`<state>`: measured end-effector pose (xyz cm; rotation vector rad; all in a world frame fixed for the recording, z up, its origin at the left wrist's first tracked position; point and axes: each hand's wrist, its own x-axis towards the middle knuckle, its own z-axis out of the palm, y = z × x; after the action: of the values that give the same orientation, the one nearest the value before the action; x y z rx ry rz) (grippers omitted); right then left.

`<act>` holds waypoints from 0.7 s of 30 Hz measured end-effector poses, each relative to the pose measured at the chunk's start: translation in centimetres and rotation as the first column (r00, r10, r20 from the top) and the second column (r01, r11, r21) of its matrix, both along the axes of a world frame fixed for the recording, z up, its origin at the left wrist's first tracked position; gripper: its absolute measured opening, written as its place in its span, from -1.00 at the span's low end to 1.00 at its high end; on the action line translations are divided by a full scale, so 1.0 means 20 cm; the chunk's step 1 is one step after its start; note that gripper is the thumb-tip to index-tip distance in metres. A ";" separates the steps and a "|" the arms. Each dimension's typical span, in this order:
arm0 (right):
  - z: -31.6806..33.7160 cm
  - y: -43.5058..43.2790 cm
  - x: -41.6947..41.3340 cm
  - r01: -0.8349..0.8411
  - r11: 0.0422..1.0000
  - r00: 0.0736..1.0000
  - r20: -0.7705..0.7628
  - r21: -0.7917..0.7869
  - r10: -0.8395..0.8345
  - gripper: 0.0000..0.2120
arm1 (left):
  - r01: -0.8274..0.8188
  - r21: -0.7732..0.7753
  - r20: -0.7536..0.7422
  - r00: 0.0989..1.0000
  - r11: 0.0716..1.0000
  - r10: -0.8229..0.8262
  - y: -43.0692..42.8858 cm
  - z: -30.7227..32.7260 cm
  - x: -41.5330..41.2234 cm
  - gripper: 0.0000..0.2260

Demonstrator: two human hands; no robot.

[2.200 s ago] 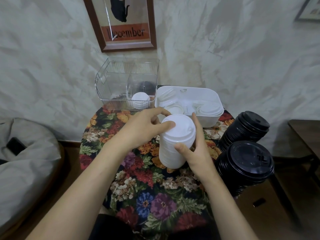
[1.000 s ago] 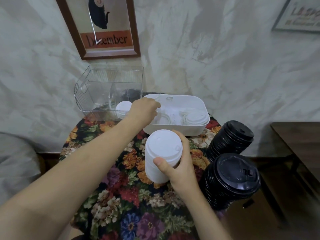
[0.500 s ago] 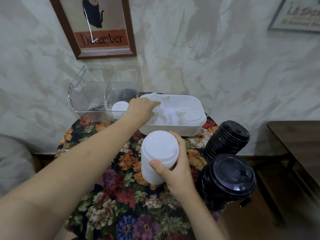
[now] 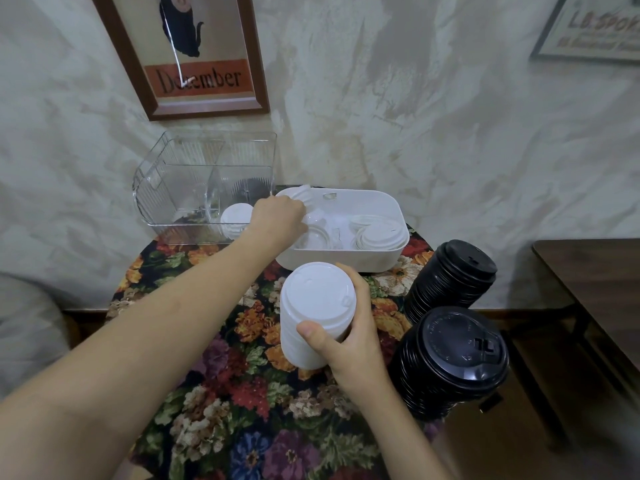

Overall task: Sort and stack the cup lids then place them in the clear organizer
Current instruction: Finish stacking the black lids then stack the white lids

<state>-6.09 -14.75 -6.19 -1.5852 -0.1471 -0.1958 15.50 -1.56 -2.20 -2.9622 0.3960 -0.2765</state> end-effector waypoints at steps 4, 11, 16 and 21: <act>0.00 0.00 0.00 0.003 1.000 1.000 0.000 -0.004 -0.003 -0.26 | 0.008 -0.121 0.002 1.000 0.993 -0.008 0.02 -0.01 0.00 -0.71; -0.01 0.00 0.00 -0.002 1.000 1.000 -0.001 0.004 0.002 -0.23 | 0.024 -0.454 0.011 1.000 0.890 -0.021 0.05 -0.03 -0.06 -0.71; -0.01 0.00 0.00 0.000 1.000 1.000 0.002 -0.001 0.000 -0.23 | 0.072 -0.553 0.070 0.997 0.830 -0.039 0.06 -0.03 -0.15 -0.69; -0.02 0.00 0.01 0.007 1.000 1.000 0.010 -0.001 -0.007 -0.20 | 0.113 -0.612 0.102 0.993 0.783 -0.064 0.09 -0.04 -0.21 -0.76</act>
<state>-5.98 -14.70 -6.57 -1.5857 -0.1495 -0.2094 11.40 0.22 -3.07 -3.5606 0.5202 -0.6440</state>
